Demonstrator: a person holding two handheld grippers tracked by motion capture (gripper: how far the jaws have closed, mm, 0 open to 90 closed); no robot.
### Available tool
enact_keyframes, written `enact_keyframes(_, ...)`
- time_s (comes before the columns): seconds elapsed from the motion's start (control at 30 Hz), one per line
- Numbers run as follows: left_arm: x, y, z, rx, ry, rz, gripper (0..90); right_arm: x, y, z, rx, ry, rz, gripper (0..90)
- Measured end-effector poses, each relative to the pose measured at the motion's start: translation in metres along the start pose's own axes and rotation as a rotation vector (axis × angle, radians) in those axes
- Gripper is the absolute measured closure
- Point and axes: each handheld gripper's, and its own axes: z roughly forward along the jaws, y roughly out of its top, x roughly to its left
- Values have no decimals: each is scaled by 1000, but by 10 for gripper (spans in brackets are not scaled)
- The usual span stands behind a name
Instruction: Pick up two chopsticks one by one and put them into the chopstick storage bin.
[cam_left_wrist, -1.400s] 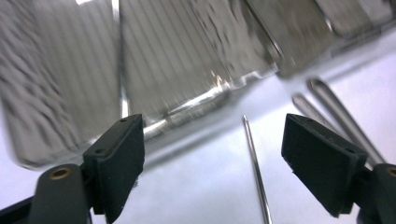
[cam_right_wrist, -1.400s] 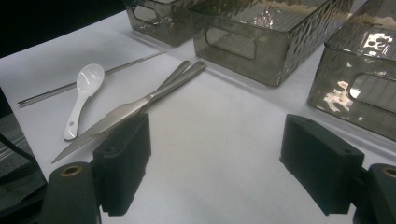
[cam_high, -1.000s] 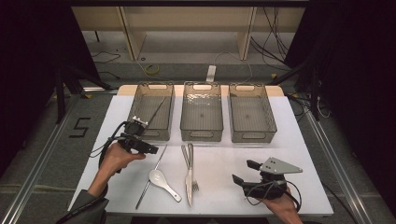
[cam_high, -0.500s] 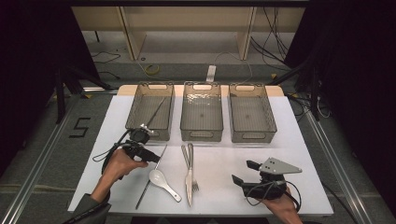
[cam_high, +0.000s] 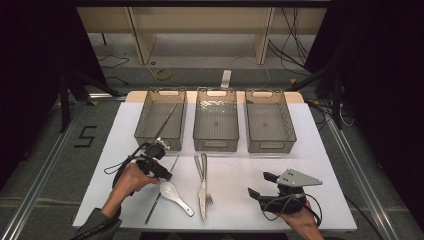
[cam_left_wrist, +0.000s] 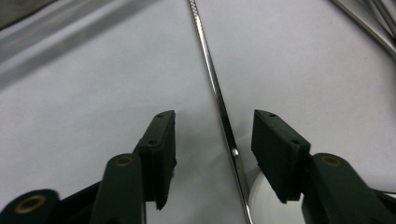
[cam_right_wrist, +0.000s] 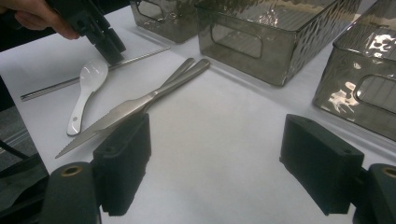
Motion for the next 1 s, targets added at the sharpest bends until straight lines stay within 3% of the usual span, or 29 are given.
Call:
enact_keyframes(0.3, -3, 1, 4, 18, -5, 8, 596, 0, 0, 1, 3, 2, -4, 253)
enact_keyframes(0.6, -5, 3, 5, 41, 33, 43, 680, 0, 0, 0, 6, 2, -7, 254)
enact_keyframes(0.67, -7, 3, 5, 48, 65, 66, 718, 0, 0, 1, 5, 2, -6, 255)
enact_keyframes(1.0, -7, 4, 6, 56, 76, 91, 816, 0, 0, 1, 7, 1, -7, 255)
